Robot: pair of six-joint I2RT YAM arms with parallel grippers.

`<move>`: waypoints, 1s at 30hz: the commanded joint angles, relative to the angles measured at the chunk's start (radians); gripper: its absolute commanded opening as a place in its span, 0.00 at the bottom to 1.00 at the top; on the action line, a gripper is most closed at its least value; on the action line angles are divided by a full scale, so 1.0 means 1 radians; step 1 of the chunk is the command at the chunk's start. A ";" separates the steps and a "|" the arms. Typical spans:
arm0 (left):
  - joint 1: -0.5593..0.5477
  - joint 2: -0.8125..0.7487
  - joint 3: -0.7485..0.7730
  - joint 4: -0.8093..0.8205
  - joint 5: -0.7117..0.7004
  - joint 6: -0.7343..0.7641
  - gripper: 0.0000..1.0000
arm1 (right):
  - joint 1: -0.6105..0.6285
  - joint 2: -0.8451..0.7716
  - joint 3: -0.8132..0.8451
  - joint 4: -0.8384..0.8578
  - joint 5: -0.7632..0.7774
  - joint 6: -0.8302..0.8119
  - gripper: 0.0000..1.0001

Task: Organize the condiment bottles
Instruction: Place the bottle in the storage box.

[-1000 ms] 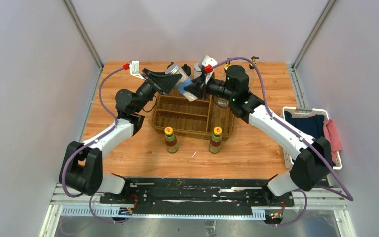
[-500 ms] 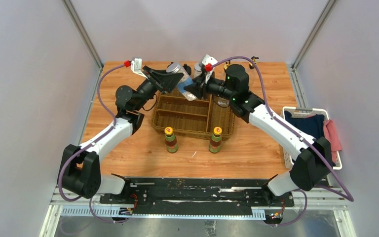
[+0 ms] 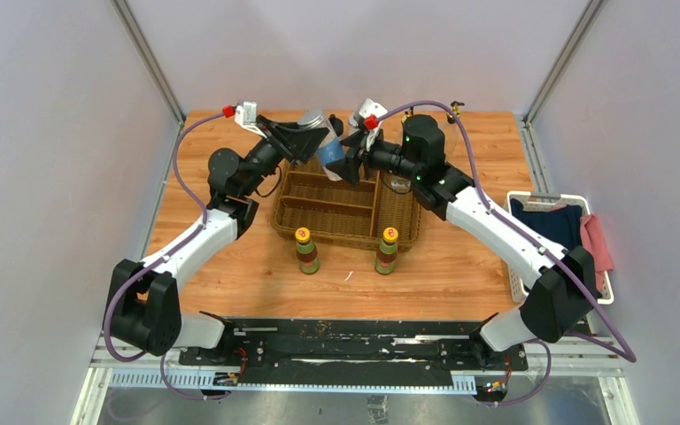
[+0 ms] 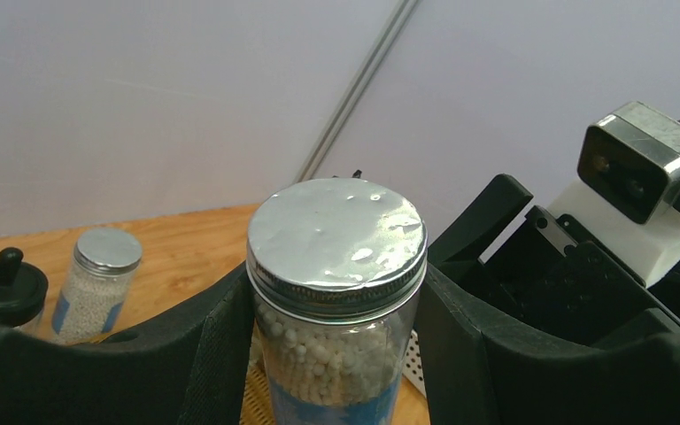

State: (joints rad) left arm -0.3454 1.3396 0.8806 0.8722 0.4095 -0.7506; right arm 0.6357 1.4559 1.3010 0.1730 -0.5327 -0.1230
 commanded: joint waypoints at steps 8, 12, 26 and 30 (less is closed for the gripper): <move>-0.011 -0.017 0.058 0.001 -0.040 0.074 0.32 | 0.018 -0.015 0.013 -0.029 0.033 -0.018 0.74; -0.012 -0.014 0.058 -0.020 -0.052 0.103 0.32 | 0.018 -0.020 0.006 -0.029 0.054 -0.020 0.74; -0.018 -0.014 0.045 -0.124 -0.127 0.265 0.25 | 0.015 -0.045 -0.006 -0.039 0.130 -0.024 0.75; -0.024 0.001 0.041 -0.153 -0.175 0.335 0.23 | 0.016 -0.065 -0.005 -0.064 0.216 -0.019 0.75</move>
State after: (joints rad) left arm -0.3569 1.3399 0.8978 0.7063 0.3004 -0.5079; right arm 0.6411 1.4387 1.3006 0.1410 -0.4145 -0.1318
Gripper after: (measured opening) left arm 0.596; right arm 0.750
